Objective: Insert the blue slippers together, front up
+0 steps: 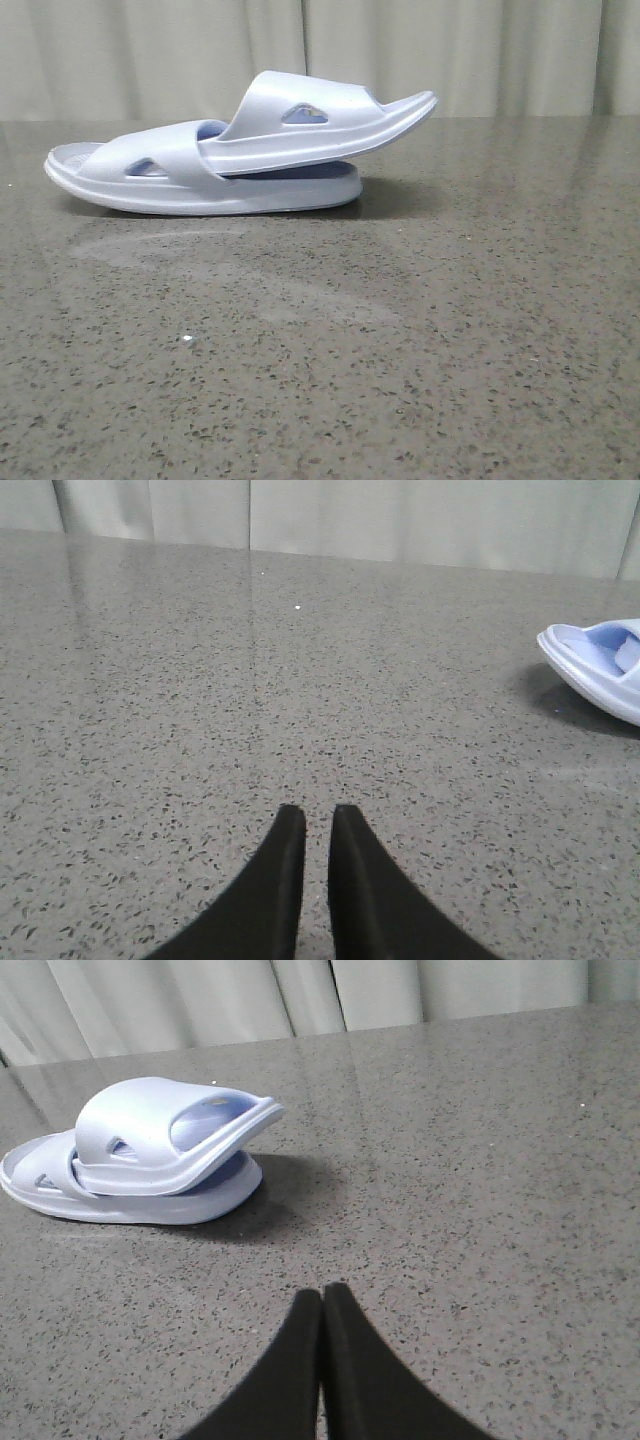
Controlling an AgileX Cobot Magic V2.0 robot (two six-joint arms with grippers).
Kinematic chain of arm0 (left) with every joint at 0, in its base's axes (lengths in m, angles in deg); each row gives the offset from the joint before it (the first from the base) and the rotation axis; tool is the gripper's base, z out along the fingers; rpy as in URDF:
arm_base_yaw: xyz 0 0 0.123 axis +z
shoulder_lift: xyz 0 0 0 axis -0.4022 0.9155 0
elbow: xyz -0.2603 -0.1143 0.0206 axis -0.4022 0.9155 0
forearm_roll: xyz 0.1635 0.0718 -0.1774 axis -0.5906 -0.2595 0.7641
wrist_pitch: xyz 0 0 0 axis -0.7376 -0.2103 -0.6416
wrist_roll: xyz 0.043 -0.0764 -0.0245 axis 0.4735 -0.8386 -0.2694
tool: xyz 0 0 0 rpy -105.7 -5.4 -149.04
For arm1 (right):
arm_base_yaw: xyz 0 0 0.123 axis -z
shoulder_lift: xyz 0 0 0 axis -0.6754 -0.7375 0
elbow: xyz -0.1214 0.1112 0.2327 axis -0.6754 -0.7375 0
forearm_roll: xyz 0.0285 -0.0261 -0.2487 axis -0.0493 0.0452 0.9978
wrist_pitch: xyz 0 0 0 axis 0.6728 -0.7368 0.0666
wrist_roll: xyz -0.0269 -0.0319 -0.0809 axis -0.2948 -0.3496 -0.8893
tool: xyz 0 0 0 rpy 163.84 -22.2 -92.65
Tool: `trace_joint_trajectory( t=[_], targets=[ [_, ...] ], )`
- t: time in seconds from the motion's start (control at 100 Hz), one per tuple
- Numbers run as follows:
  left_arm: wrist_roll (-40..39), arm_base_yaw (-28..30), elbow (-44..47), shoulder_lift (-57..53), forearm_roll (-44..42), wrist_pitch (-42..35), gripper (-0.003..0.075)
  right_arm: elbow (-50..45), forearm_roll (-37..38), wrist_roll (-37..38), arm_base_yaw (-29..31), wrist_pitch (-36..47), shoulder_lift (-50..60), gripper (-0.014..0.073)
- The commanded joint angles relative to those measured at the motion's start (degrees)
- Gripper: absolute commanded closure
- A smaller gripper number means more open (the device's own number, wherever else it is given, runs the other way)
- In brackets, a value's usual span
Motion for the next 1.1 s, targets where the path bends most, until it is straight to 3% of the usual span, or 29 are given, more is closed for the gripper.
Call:
trace_joint_trajectory(
  t=[0.0, 0.1, 1.09],
  targets=[
    [-0.49, 0.18, 0.59, -1.57, -0.07, -6.18, 0.0705, 1.61, -0.3, -0.2, -0.11, 0.75, 0.1, 0.0672],
    [0.14, 0.18, 0.59, -1.57, -0.07, -9.18, 0.0705, 1.61, -0.3, -0.2, -0.11, 0.75, 0.1, 0.0672],
    [0.3, 0.18, 0.59, -1.57, -0.07, -9.27, 0.0705, 1.61, -0.3, -0.2, -0.11, 1.22, 0.1, 0.0672]
  ],
)
